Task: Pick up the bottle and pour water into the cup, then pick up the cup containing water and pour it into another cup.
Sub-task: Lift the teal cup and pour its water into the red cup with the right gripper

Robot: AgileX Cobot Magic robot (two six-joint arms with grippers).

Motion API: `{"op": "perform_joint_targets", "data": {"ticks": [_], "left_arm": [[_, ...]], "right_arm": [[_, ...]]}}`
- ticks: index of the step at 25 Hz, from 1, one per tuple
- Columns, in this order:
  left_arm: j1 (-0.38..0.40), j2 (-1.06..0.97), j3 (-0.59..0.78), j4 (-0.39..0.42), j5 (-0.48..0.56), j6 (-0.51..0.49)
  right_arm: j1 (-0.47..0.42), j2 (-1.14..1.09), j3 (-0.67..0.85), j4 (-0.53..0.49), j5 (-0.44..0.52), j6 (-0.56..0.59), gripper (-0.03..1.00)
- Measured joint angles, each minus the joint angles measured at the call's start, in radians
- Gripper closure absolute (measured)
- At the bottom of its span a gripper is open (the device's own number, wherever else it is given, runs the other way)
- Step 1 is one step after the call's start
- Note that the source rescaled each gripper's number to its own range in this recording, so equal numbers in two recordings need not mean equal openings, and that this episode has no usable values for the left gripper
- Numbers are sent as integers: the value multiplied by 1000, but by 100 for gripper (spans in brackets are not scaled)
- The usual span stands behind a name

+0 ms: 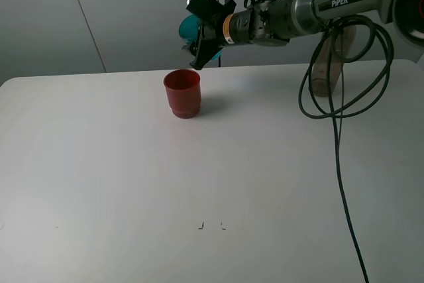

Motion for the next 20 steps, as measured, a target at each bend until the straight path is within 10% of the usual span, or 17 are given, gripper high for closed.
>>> {"op": "perform_joint_targets", "data": {"ticks": [20], "left_arm": [[0, 0, 0, 0, 0, 0]], "right_arm": [[1, 2, 28, -101, -51, -37, 92]]}}
